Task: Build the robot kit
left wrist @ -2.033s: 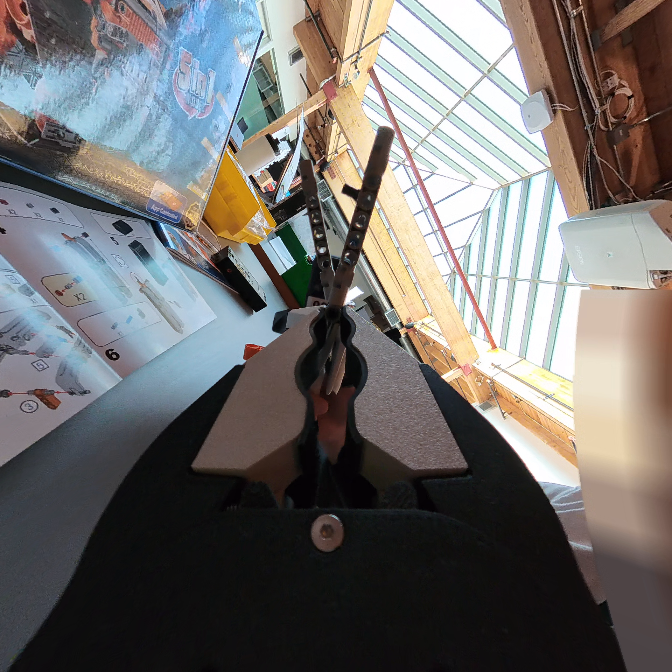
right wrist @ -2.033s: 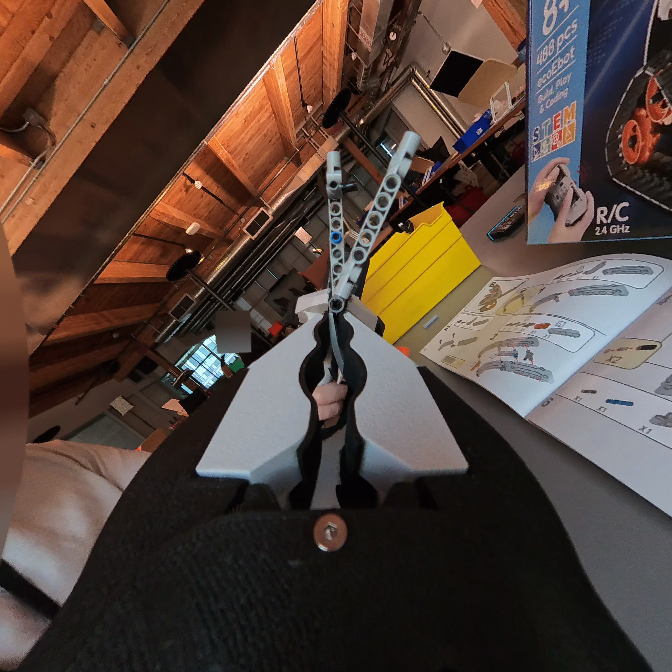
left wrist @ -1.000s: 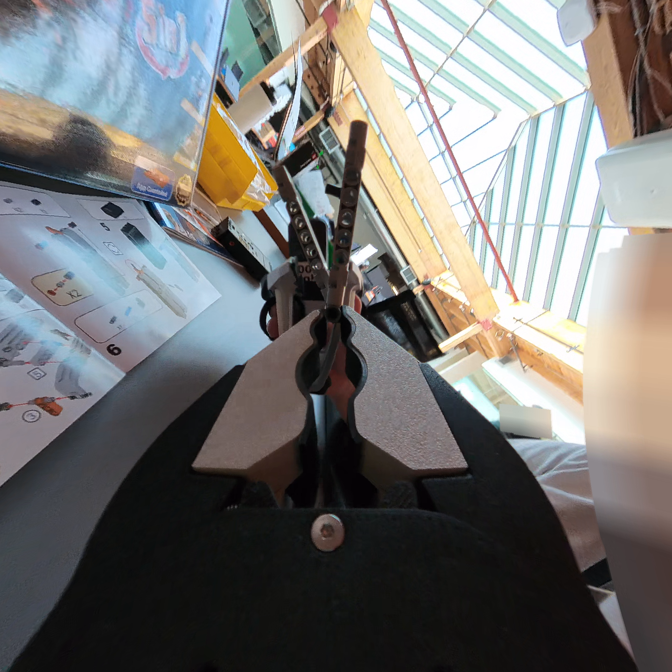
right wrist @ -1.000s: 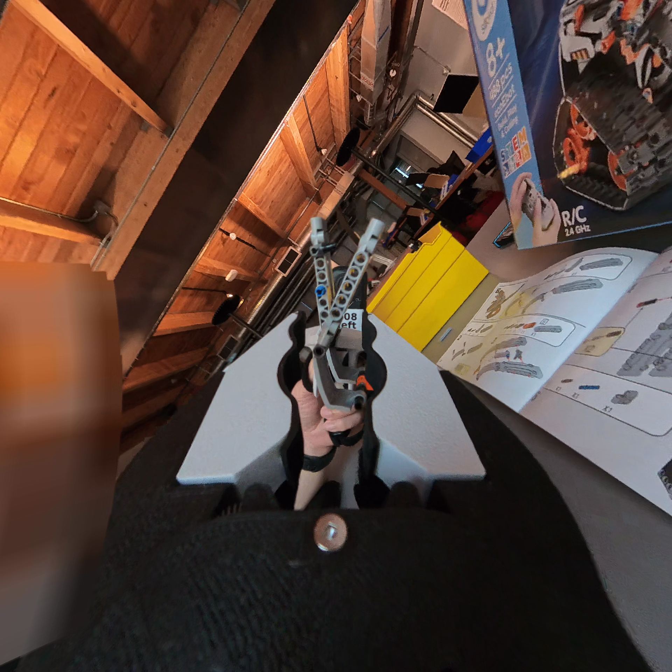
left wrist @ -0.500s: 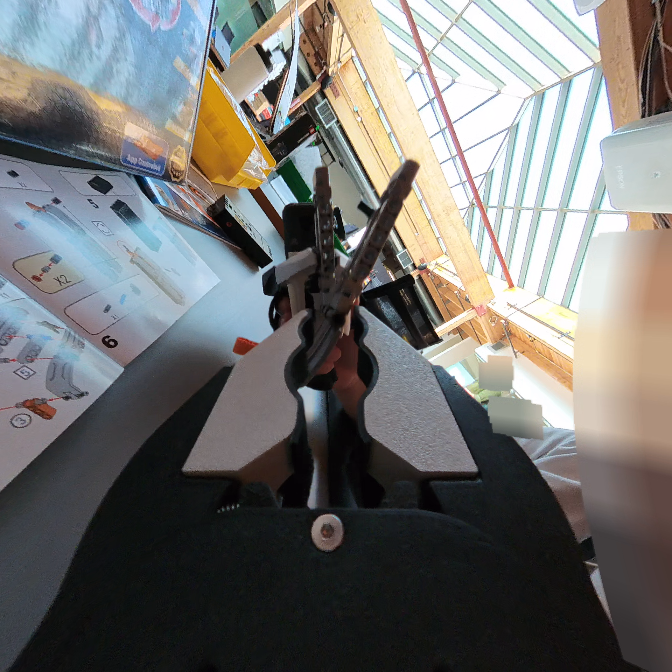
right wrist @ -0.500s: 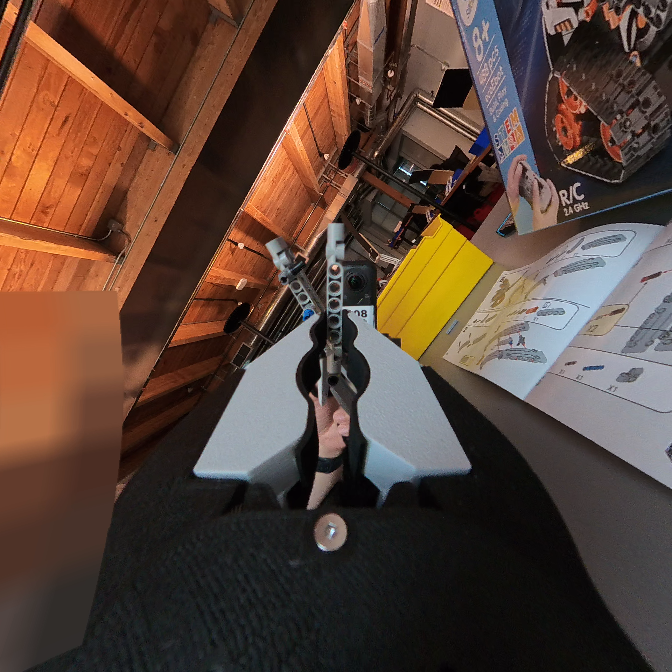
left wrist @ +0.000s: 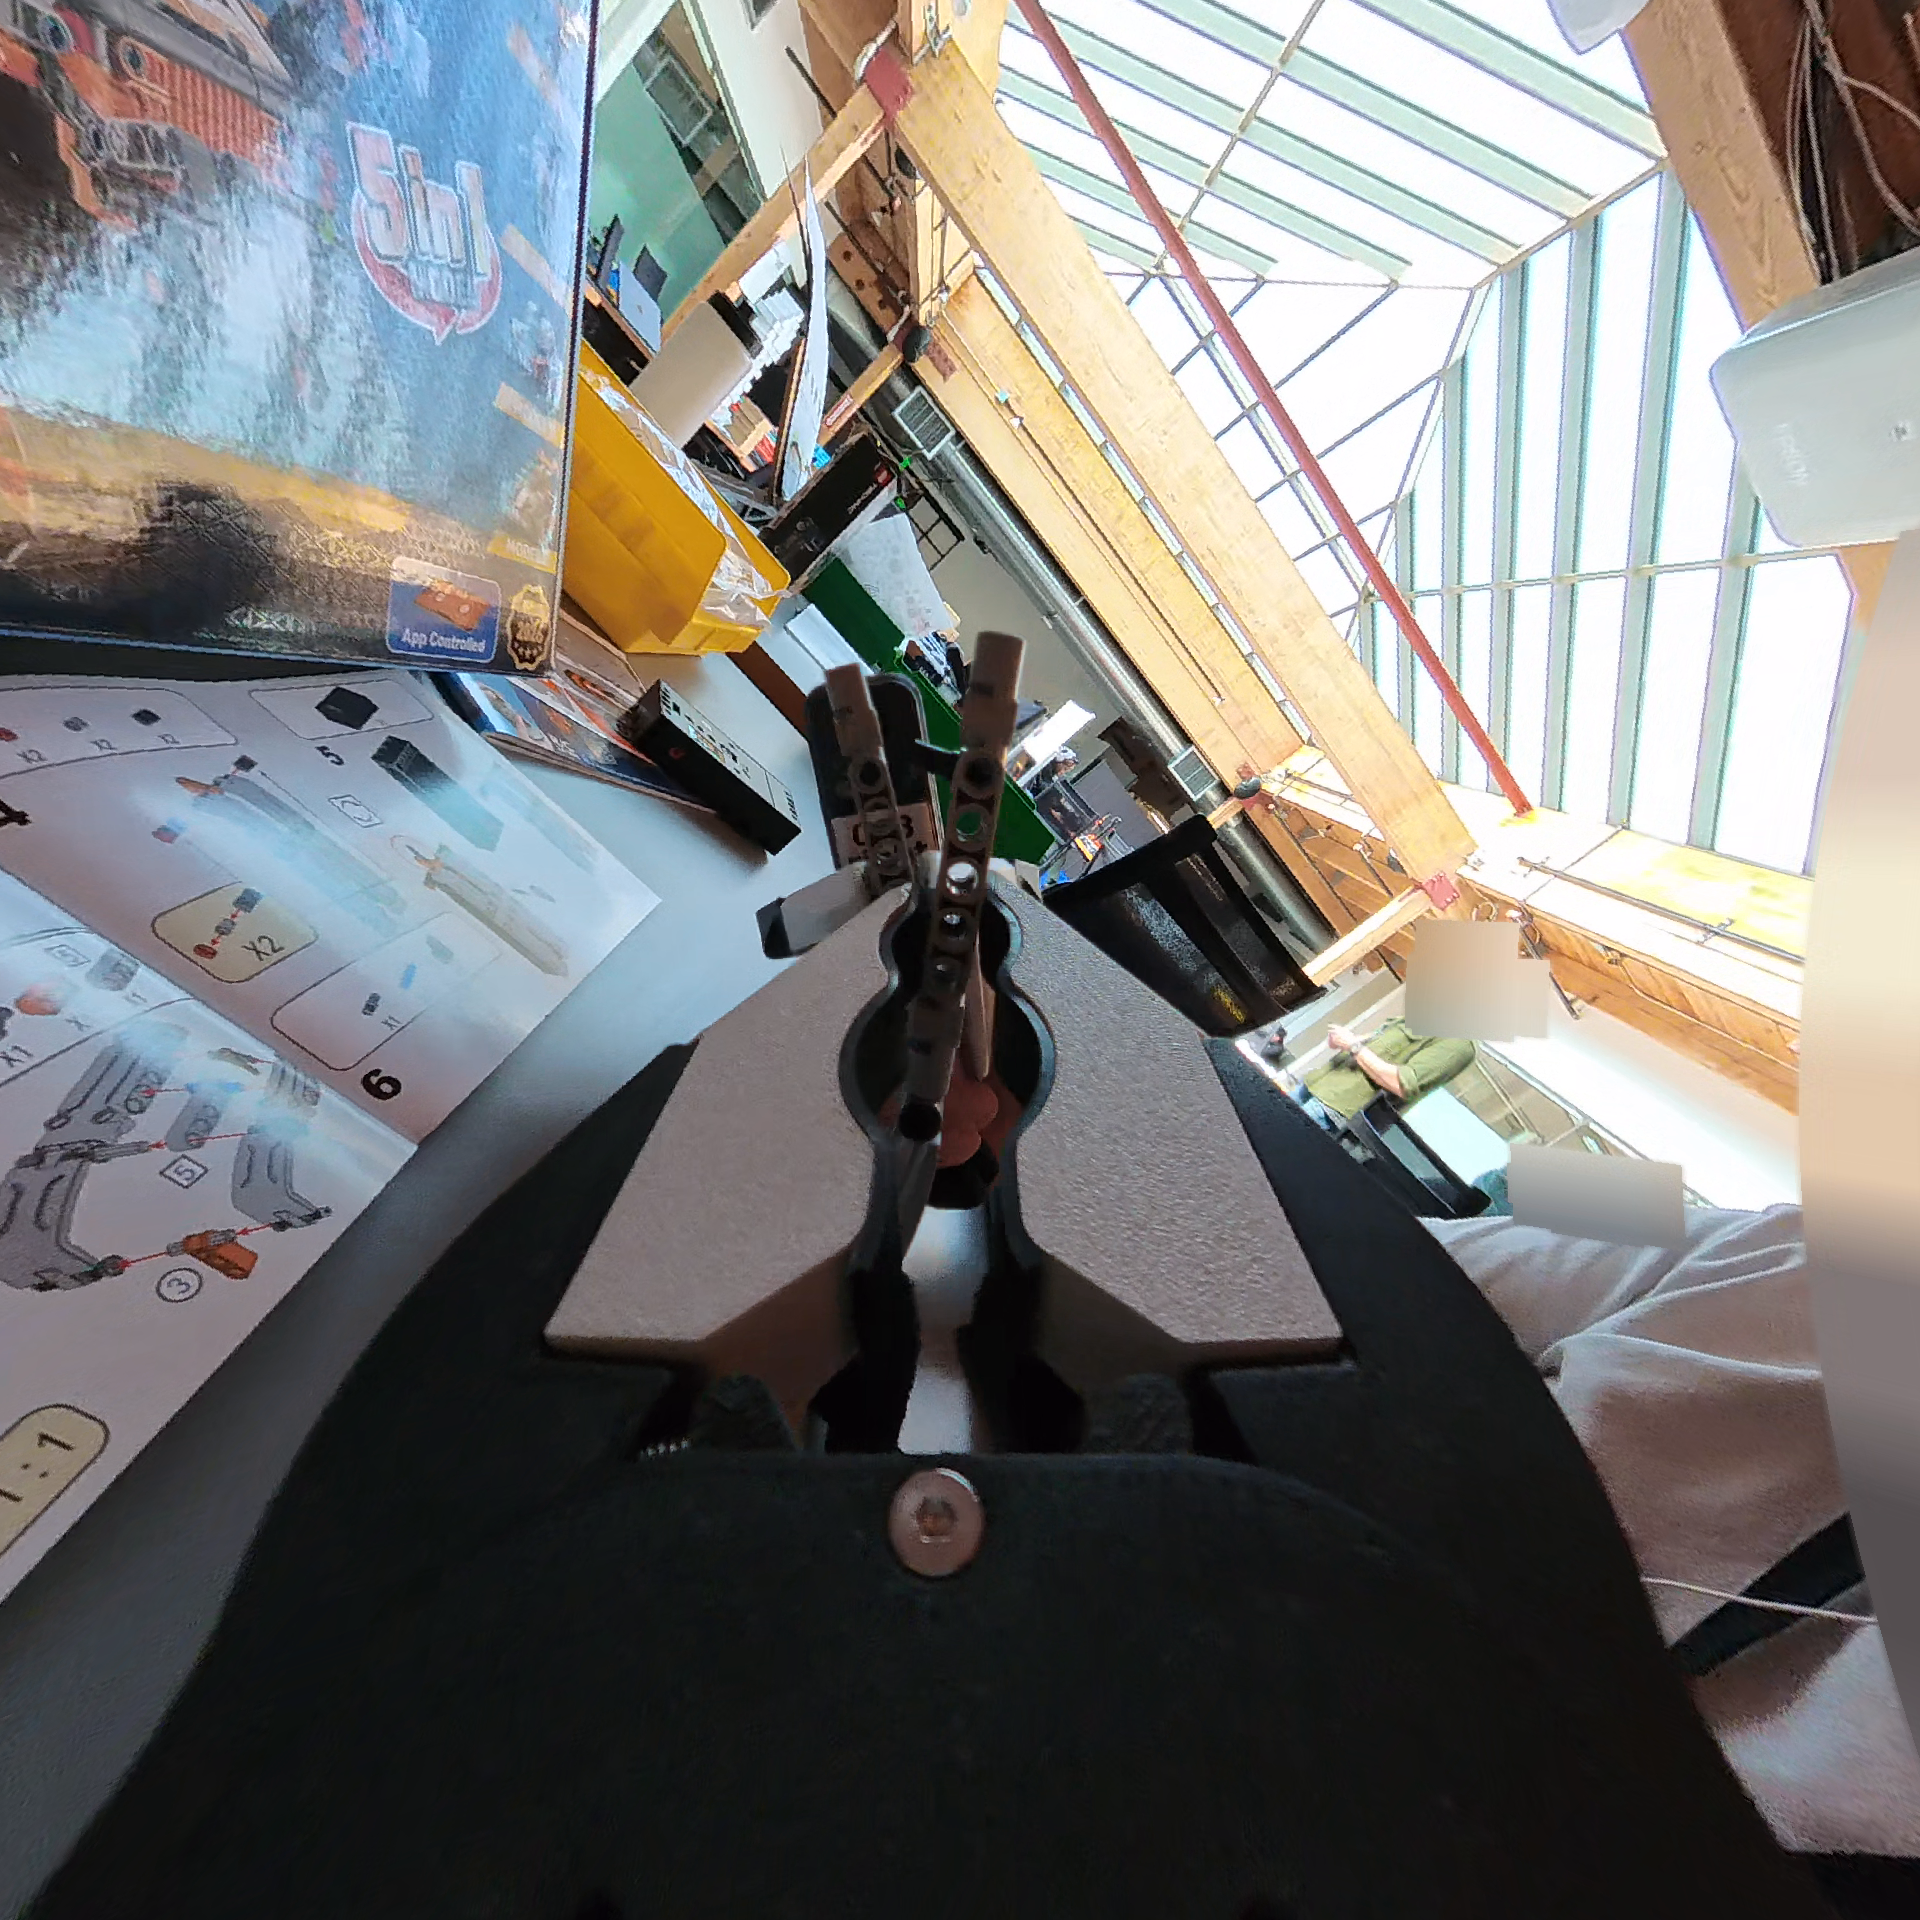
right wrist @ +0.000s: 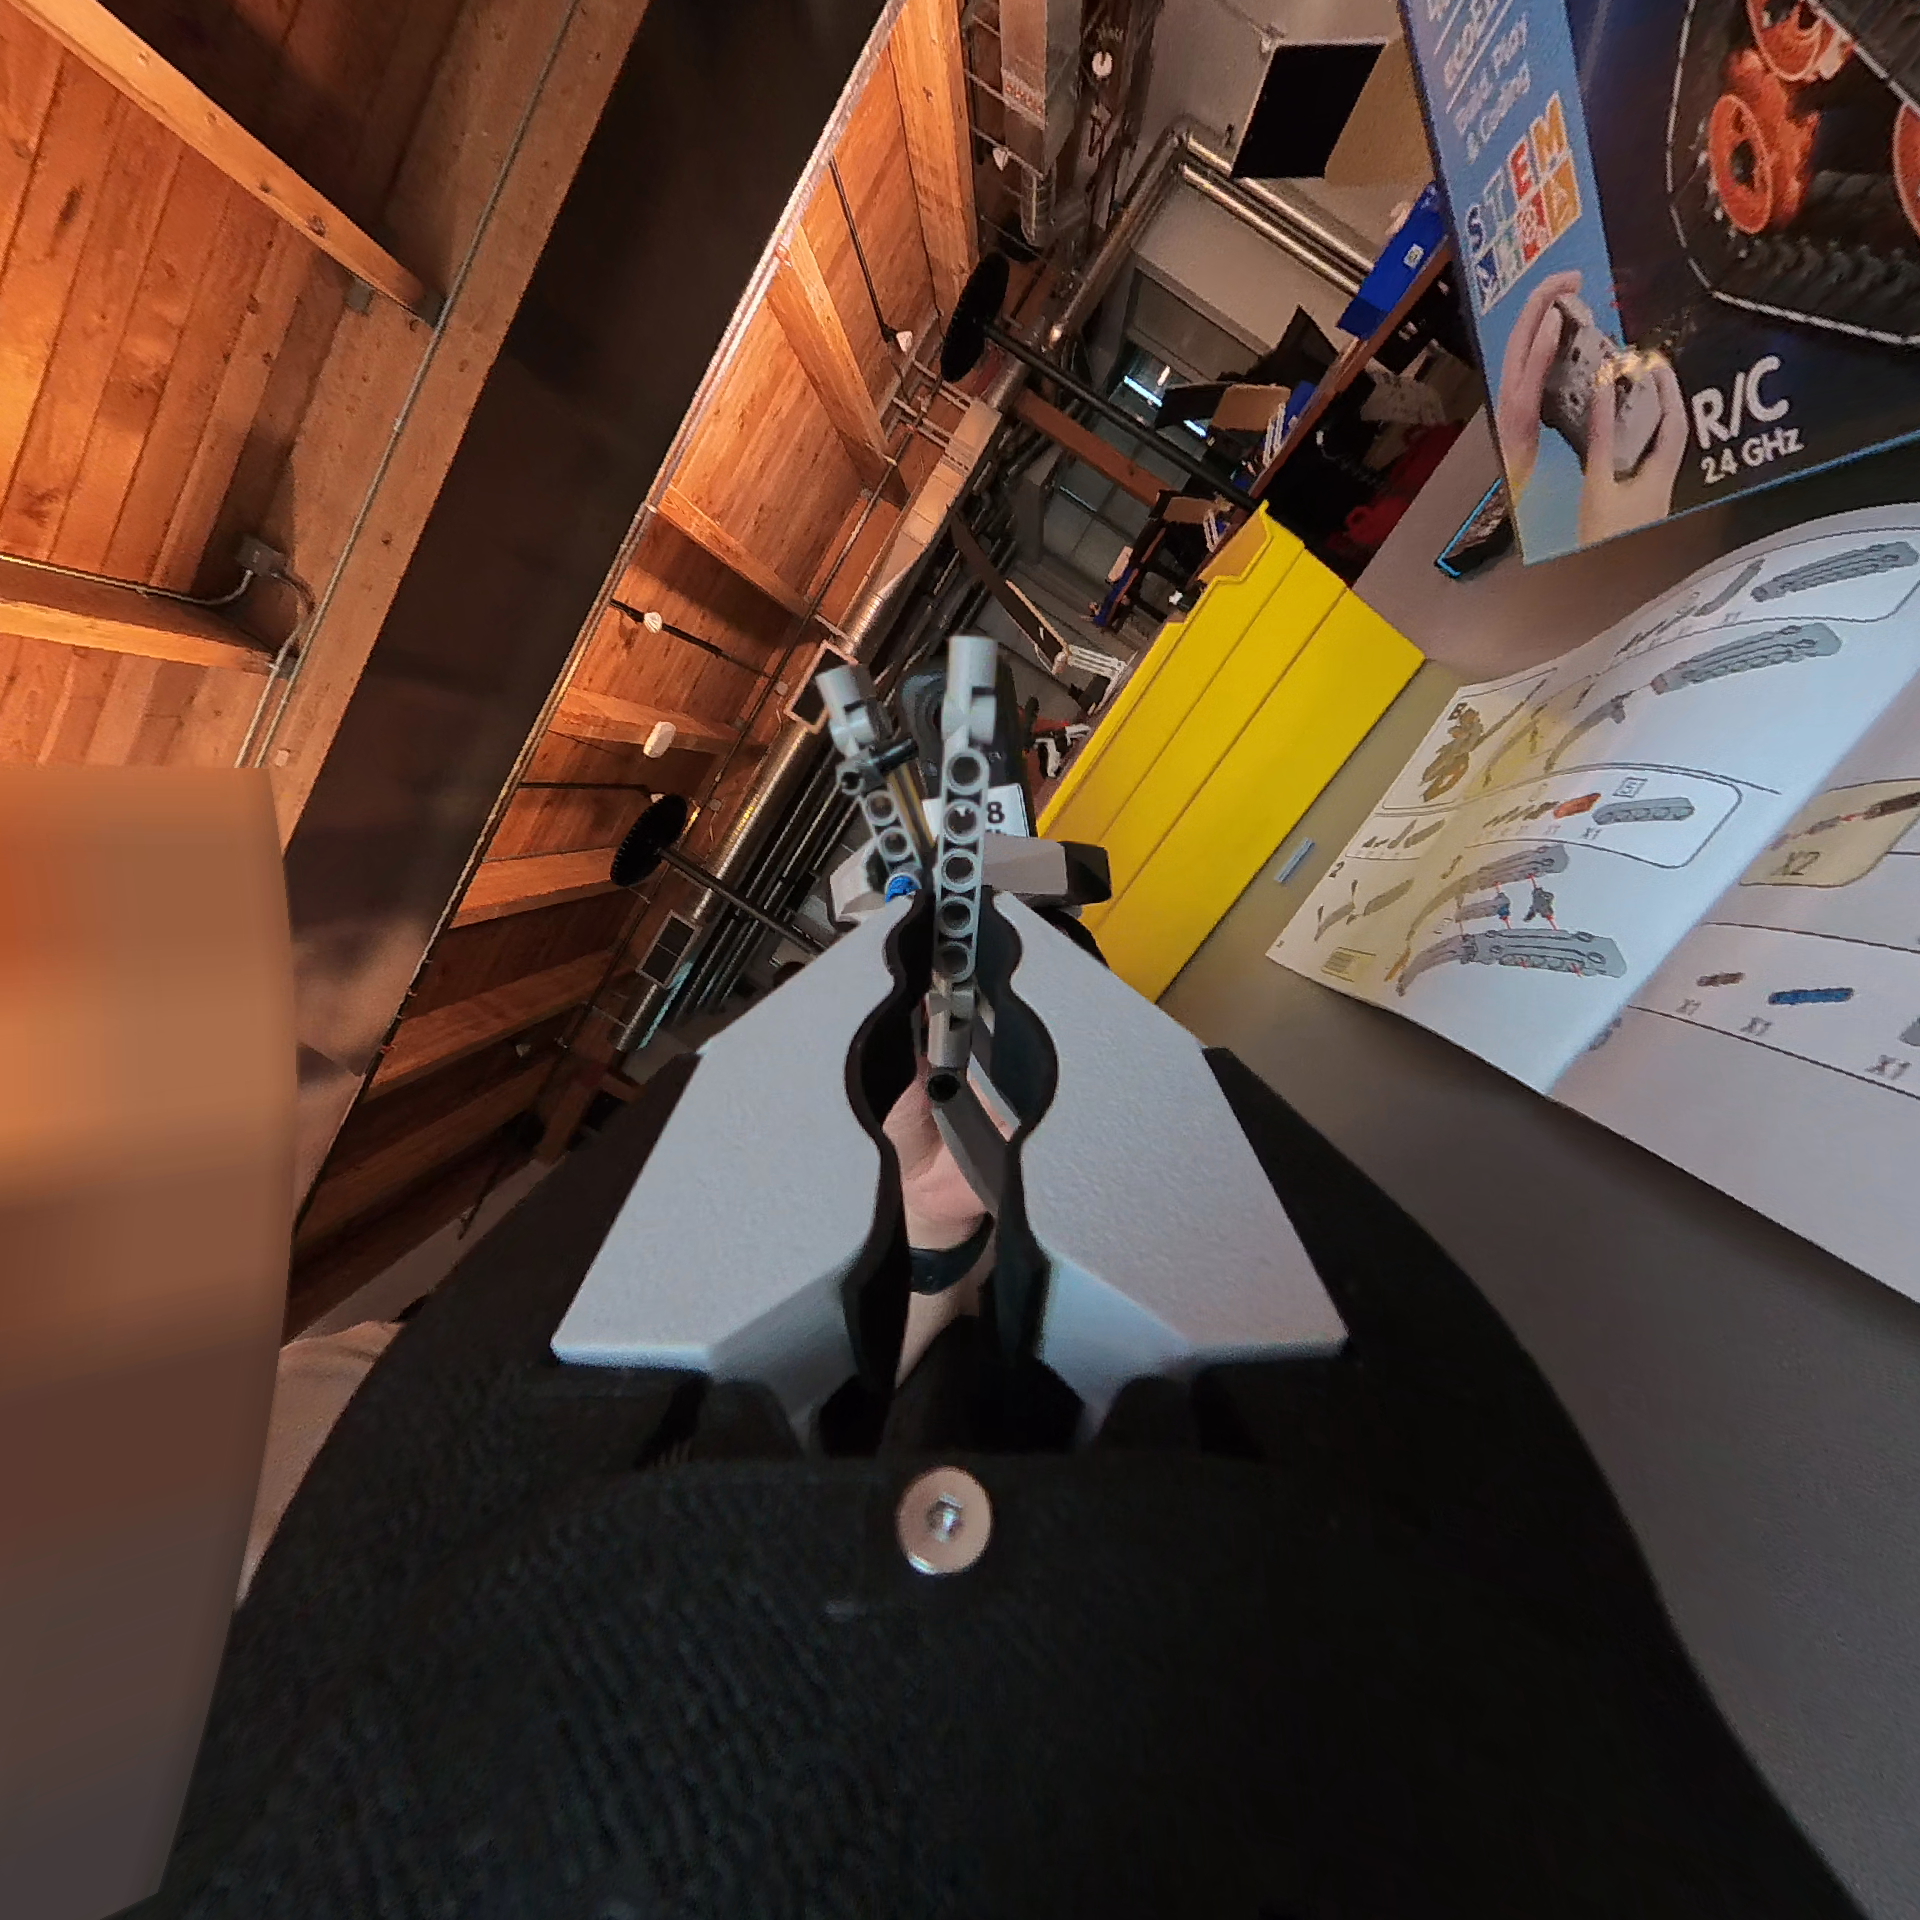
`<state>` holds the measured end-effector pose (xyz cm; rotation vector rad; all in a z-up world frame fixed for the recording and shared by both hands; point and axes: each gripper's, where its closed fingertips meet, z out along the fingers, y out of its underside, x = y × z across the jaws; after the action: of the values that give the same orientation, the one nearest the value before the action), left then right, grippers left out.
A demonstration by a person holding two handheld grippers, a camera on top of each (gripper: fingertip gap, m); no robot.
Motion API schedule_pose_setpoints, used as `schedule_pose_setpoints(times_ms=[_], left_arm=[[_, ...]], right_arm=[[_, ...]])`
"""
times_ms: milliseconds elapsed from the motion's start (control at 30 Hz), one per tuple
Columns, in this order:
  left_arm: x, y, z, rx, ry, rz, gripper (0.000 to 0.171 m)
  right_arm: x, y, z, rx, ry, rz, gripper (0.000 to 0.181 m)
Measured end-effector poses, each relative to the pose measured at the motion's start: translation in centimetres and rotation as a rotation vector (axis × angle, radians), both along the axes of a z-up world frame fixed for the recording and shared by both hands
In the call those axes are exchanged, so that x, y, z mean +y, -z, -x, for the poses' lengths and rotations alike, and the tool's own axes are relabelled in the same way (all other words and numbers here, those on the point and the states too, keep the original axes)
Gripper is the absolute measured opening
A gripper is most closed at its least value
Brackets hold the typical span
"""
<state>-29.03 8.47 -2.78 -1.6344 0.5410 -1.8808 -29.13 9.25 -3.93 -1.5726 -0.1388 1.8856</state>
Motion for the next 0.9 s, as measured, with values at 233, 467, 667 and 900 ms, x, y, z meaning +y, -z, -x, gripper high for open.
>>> schedule_pose_setpoints(times_ms=[233,467,667,900], left_arm=[[0.5,-0.6,0.5,-0.035,-0.052,0.004,0.005],[0.6,-0.5,0.6,-0.041,-0.052,0.024,0.005],[0.5,-0.6,0.6,-0.045,-0.050,0.036,0.005],[0.4,-0.4,0.6,-0.008,-0.046,0.022,0.005]], right_arm=[[0.1,-1.0,-0.1,0.085,0.043,-0.031,0.005],[0.0,-1.2,0.0,0.112,0.047,-0.040,0.005],[-0.2,-1.4,0.1,0.108,0.039,-0.072,0.005],[-0.4,-1.3,0.3,-0.002,0.036,-0.144,0.005]])
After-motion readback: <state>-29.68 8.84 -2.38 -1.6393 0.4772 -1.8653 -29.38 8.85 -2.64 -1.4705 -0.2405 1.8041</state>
